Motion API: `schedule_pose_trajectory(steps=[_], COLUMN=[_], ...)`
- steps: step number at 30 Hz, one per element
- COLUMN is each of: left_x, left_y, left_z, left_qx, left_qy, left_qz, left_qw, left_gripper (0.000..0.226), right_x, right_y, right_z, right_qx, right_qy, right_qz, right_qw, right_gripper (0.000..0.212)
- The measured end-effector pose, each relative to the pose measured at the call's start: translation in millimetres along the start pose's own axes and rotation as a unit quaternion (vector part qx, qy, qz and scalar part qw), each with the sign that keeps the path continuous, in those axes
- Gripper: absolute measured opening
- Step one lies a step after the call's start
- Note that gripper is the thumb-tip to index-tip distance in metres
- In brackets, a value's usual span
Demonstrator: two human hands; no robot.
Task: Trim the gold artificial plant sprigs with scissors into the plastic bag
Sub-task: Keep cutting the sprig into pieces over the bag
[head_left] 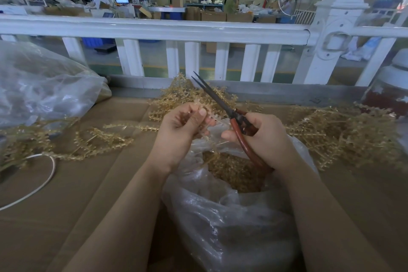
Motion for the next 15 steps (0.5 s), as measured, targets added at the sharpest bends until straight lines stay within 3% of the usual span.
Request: schedule_pose_trajectory(steps=[3, 8, 15], left_x=[0.3, 2.8, 2.8], left_y=[0.4, 0.0, 0.9], left_z=[0.6, 1.9, 5.2], left_qx=[-0.001, 0.014, 0.019], left_qy=[-0.037, -0.066, -0.025], left_qz=[0.004, 0.016, -0.010], left_qw=[0.999, 0.998, 0.999], left_gripper=[0.017, 0.020, 0.013], right_x=[-3.2, -8.2, -6.1], right_y=[0.4, 3.1, -0.6], right_z=[0.7, -4.1, -0.4], right_qx=[-0.025, -0.029, -0.054], right_qy=[-0.055, -0.133, -0.120], right_qz=[0.011, 0.042, 0.076], right_qw=[0.998, 0.990, 0.988], right_gripper=[0.014, 0.030, 0.009])
Point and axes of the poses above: each hand's wrist, its own y-axis away from the middle knuckle, its own z-axis out of the palm, x = y × z, the point moved 3 cm from there along -y, towards the middle knuckle, and after that the axes turned 11 degrees about y, right-handed, at the moved point
